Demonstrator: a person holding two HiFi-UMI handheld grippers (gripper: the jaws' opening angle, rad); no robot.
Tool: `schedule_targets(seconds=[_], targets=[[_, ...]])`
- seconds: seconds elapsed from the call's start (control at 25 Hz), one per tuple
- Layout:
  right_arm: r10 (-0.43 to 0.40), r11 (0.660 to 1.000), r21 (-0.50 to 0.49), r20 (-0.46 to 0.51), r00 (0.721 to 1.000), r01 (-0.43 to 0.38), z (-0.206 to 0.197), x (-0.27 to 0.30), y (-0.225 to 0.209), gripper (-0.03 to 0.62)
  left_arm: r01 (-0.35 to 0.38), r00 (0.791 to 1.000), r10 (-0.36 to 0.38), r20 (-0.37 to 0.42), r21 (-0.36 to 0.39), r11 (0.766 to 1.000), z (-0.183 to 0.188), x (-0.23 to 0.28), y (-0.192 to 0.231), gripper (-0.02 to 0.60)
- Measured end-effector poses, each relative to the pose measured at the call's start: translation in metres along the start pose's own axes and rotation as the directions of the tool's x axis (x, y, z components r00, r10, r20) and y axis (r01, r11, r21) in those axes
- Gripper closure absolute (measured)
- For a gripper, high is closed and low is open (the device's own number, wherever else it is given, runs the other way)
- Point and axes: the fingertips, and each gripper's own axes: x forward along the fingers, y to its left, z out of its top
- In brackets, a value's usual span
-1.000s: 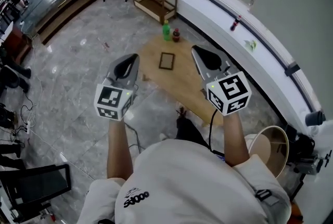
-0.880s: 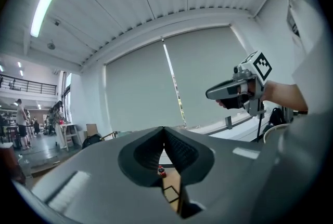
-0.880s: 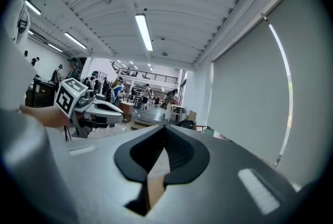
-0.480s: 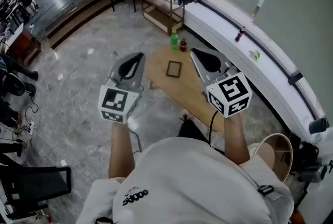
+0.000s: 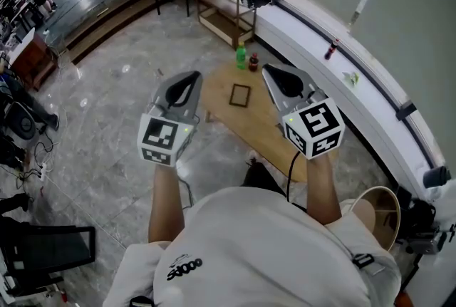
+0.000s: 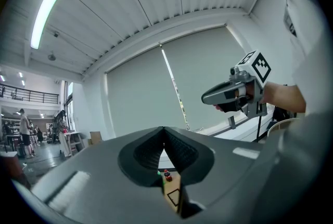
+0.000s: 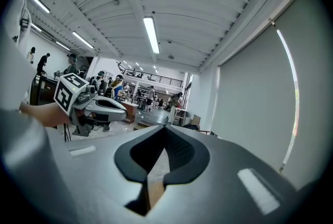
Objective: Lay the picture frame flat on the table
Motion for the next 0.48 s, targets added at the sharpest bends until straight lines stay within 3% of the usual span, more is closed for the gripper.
schedule_targets(seconds=[0.48], targets=[[0.0,1.0,0.028,-0.019,1.0,0.0,-0.018,0.012,-0.012,0.592,0.006,1.0,-0.006,-0.025,-0.007,1.0,-0.014,0.015,0.004,0.572]])
